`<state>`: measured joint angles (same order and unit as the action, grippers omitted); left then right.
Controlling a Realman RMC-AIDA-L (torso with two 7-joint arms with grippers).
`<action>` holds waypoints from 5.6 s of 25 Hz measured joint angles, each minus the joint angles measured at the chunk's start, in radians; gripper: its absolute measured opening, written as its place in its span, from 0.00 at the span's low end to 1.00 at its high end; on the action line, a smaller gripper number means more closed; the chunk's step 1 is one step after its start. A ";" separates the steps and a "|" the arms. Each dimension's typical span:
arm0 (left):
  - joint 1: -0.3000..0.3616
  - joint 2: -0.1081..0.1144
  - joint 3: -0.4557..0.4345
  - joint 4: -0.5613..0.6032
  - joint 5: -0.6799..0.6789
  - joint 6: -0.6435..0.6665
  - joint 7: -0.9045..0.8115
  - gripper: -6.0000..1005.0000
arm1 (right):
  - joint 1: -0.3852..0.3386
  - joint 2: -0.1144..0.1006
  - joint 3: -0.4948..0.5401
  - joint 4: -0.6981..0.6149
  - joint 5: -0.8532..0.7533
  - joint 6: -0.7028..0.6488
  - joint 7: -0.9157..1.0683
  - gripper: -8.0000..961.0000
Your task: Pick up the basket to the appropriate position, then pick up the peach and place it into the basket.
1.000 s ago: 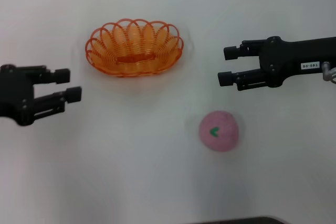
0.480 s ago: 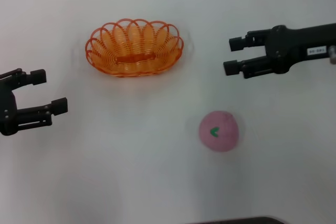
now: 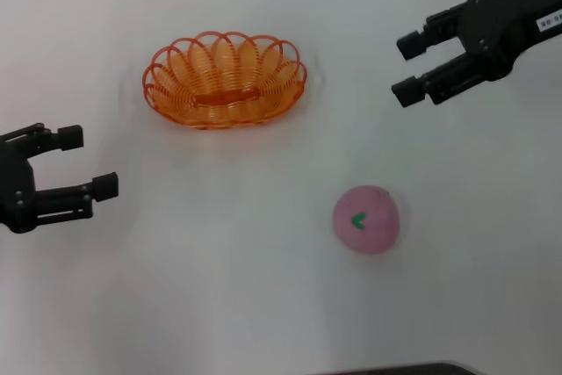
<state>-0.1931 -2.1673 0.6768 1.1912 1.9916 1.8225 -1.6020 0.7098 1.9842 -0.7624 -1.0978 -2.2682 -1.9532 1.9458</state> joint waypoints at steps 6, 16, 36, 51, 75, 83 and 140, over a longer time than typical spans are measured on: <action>-0.014 0.001 0.001 -0.023 0.001 0.000 0.013 0.89 | 0.136 0.047 -0.107 -0.048 -0.235 -0.023 0.063 0.82; -0.018 0.001 0.002 -0.026 0.001 0.005 0.014 0.89 | 0.169 0.096 -0.342 -0.027 -0.316 0.050 0.081 0.79; -0.032 0.003 0.005 -0.025 0.000 0.008 0.009 0.89 | 0.193 0.112 -0.571 0.184 -0.314 0.186 0.106 0.73; -0.032 0.003 0.006 -0.026 0.001 0.011 0.008 0.89 | 0.189 0.116 -0.599 0.240 -0.292 0.237 0.098 0.41; -0.032 0.003 0.006 -0.039 0.003 0.012 0.008 0.89 | 0.183 0.103 -0.491 0.150 -0.244 0.162 0.047 0.15; -0.032 0.003 0.007 -0.042 0.004 0.013 0.008 0.89 | 0.189 0.102 -0.350 -0.009 -0.214 0.112 0.031 0.15; -0.074 0.003 0.026 -0.089 0.008 0.004 -0.002 0.89 | -0.210 0.088 -0.056 -0.053 0.149 0.200 -0.319 0.16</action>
<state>-0.2672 -2.1645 0.7028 1.1022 1.9991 1.8266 -1.6041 0.4996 2.0727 -0.8189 -1.1505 -2.1190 -1.7532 1.6268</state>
